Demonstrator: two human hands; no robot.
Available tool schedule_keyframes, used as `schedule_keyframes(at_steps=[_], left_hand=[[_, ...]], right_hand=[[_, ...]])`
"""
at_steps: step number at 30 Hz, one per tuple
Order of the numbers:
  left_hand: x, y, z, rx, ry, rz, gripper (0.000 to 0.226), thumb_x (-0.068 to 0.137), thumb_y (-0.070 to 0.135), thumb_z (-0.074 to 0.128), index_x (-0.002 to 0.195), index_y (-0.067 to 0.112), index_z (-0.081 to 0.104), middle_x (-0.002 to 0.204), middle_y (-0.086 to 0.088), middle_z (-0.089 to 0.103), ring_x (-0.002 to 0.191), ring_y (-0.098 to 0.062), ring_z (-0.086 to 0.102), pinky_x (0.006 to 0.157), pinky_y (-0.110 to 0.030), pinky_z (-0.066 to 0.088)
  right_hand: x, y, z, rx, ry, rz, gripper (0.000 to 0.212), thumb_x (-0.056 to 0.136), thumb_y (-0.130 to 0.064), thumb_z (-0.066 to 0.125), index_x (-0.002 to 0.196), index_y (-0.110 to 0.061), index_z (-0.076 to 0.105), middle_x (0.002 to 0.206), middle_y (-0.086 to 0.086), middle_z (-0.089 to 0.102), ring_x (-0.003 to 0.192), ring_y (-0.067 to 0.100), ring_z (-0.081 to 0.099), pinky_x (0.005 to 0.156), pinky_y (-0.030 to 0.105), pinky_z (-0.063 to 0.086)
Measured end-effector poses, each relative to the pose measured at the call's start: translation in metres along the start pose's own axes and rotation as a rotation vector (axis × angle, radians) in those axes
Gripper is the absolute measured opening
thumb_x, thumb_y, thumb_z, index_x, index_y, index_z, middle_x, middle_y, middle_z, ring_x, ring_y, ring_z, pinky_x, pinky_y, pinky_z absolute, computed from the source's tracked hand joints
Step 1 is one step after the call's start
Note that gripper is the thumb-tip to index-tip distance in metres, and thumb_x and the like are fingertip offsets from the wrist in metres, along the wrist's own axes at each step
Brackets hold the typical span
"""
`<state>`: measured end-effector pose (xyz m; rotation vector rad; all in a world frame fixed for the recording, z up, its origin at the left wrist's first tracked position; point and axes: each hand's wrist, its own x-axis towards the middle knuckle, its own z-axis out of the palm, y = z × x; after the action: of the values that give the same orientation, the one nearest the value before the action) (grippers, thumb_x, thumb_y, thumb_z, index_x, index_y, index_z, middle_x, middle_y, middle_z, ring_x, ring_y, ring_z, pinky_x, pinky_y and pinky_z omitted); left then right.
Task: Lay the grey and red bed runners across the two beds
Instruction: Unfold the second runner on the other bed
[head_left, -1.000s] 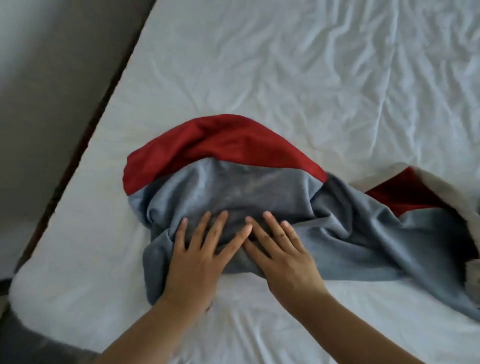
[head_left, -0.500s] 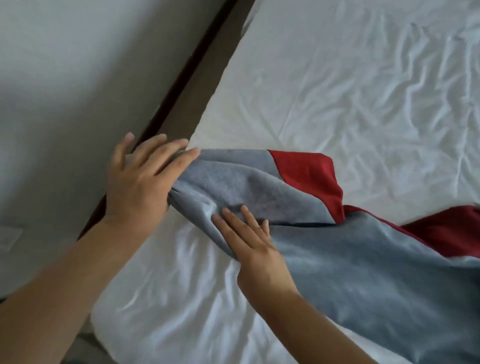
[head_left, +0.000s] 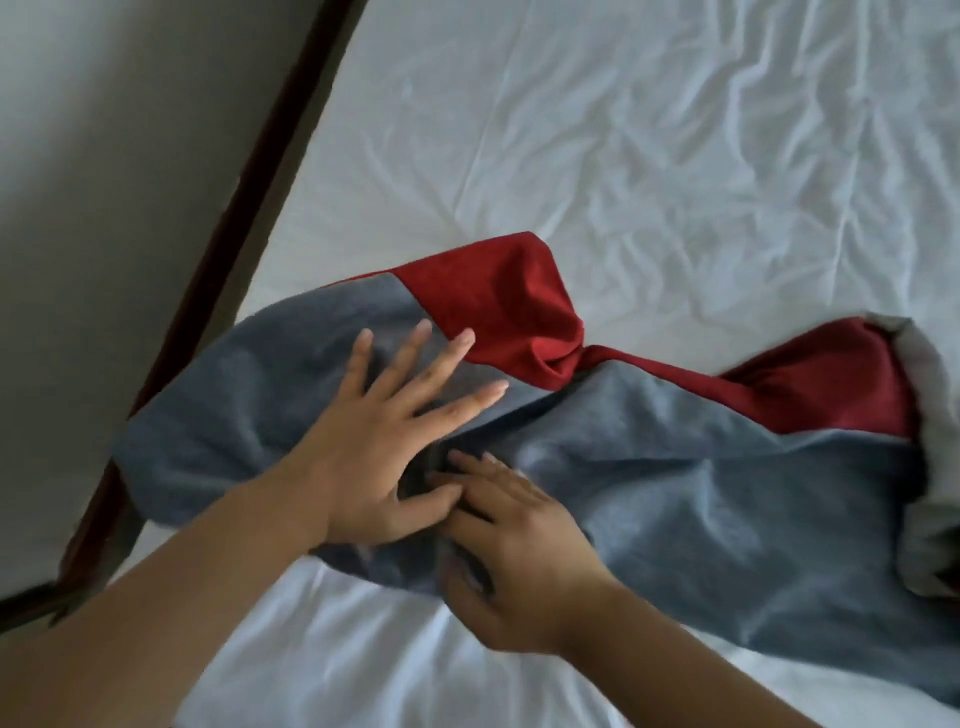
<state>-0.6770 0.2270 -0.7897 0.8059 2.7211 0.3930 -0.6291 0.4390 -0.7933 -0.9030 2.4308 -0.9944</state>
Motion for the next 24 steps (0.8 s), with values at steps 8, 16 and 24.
schedule_keyframes(at_steps=[8,16,24], left_hand=[[0.174,0.082,-0.005,0.075,-0.089,0.011,0.070,0.094,0.024,0.025,0.163,0.034,0.017,0.170,0.004,0.022,0.157,-0.023,0.017,0.126,-0.059,0.002],[0.210,0.141,0.037,-0.076,-0.070,-0.234,0.056,0.098,0.000,0.046,0.150,0.020,0.051,0.164,-0.001,0.037,0.147,-0.025,0.034,0.111,-0.046,0.042],[0.184,0.180,0.045,-0.120,-0.034,-0.315,0.025,0.099,0.032,0.056,0.119,0.035,0.071,0.139,0.019,0.063,0.110,-0.013,0.066,0.072,-0.028,0.054]], right_hand=[[-0.026,0.135,-0.139,-0.254,0.433,0.557,0.034,0.093,-0.006,0.056,0.125,-0.011,0.068,0.133,0.008,0.062,0.124,0.031,0.053,0.108,0.041,0.042],[-0.056,0.187,-0.156,-0.350,-0.034,0.595,0.068,0.089,-0.024,0.067,0.150,-0.032,0.040,0.158,-0.003,0.033,0.145,0.026,0.028,0.115,0.044,0.030],[-0.115,0.187,-0.127,-0.224,0.165,0.638,0.016,0.084,-0.014,0.068,0.099,-0.012,0.070,0.092,0.007,0.061,0.098,0.035,0.056,0.065,0.038,0.047]])
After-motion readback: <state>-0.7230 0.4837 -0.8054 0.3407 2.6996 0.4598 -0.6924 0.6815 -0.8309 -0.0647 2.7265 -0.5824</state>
